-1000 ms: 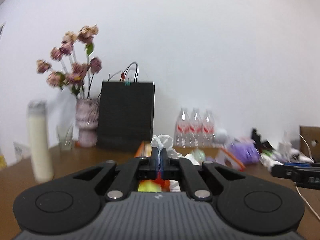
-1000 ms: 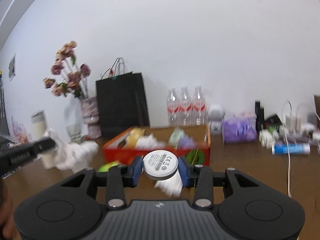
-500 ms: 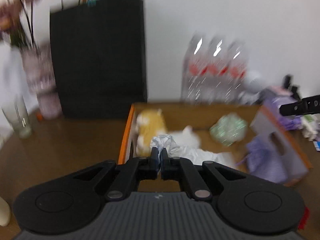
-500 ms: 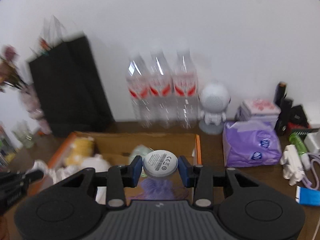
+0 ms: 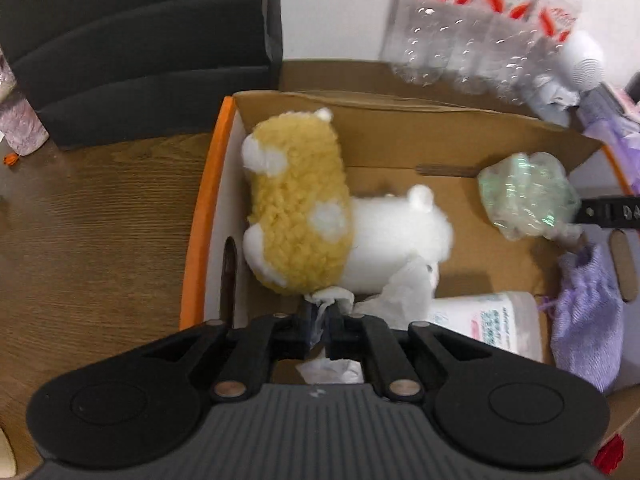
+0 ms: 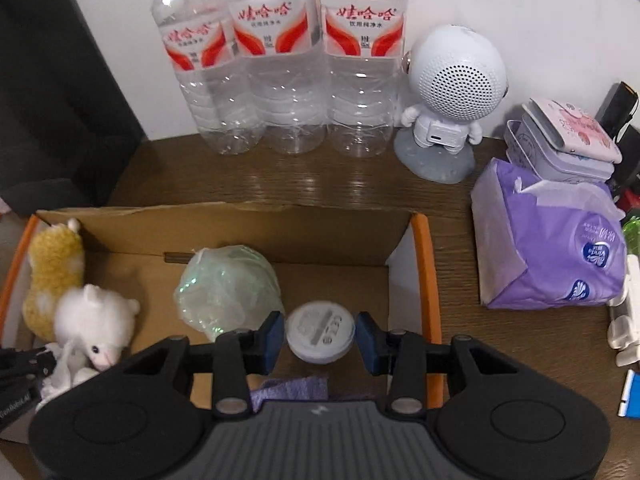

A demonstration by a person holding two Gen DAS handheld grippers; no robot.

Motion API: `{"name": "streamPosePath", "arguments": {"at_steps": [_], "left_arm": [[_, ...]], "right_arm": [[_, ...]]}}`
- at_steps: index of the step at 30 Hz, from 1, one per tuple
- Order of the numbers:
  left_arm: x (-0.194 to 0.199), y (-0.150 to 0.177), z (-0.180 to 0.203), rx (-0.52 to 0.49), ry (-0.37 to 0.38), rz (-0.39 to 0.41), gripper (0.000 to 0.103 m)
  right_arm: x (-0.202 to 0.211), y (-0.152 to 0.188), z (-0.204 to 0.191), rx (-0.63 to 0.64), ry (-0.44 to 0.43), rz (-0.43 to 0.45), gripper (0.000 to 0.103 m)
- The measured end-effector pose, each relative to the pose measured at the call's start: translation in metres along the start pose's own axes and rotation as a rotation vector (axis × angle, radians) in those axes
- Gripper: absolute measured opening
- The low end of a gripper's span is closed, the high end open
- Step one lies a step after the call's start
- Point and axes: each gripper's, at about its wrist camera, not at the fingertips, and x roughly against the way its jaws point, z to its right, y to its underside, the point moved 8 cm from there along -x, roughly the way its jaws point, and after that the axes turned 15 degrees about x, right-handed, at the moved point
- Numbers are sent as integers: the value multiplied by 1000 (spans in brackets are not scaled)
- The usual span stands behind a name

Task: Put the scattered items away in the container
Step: 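Carry the tin and tissue into the cardboard box and open both tools, then withdraw both tools from the box back toward the remaining items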

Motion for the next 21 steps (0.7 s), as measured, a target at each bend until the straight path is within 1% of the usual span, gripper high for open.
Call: {"name": "streamPosePath", "arguments": {"at_steps": [1, 2, 3, 4, 5, 6, 7, 8, 9, 11, 12, 14, 17, 21], "left_arm": [[1, -2, 0, 4, -1, -10, 15], [3, -3, 0, 7, 7, -20, 24], [7, -3, 1, 12, 23, -30, 31], [12, -4, 1, 13, 24, -35, 53], [18, -6, 1, 11, 2, -26, 80], [25, -8, 2, 4, -5, -9, 84], [33, -10, 4, -8, 0, 9, 95], [44, -11, 6, -22, -3, 31, 103], [57, -11, 6, -30, -5, 50, 103], [80, -8, 7, -22, 12, 38, 103], [89, -6, 5, -11, 17, 21, 103], [109, -2, 4, -1, 4, 13, 103], [145, 7, 6, -20, 6, 38, 103], [191, 23, 14, -58, 18, 76, 103]], "right_arm": [[0, -1, -2, 8, 4, -14, 44], [1, -1, -4, 14, 1, -24, 51], [2, -1, -6, 18, -4, -27, 54], [5, 0, -6, 19, -5, -27, 55], [10, 0, -7, 19, -6, -30, 55], [15, 1, -7, 16, -7, -33, 55], [21, 2, -8, 11, -9, -38, 57], [28, 3, -8, 6, -11, -44, 63], [37, 3, -8, 1, -13, -46, 66], [56, 5, -7, -4, -22, -37, 87], [66, 8, -8, -4, -24, -37, 89], [85, 13, -8, -12, -32, -45, 89], [116, 23, -11, -38, -47, -60, 89], [168, 27, -25, -11, -49, -15, 89]]}}
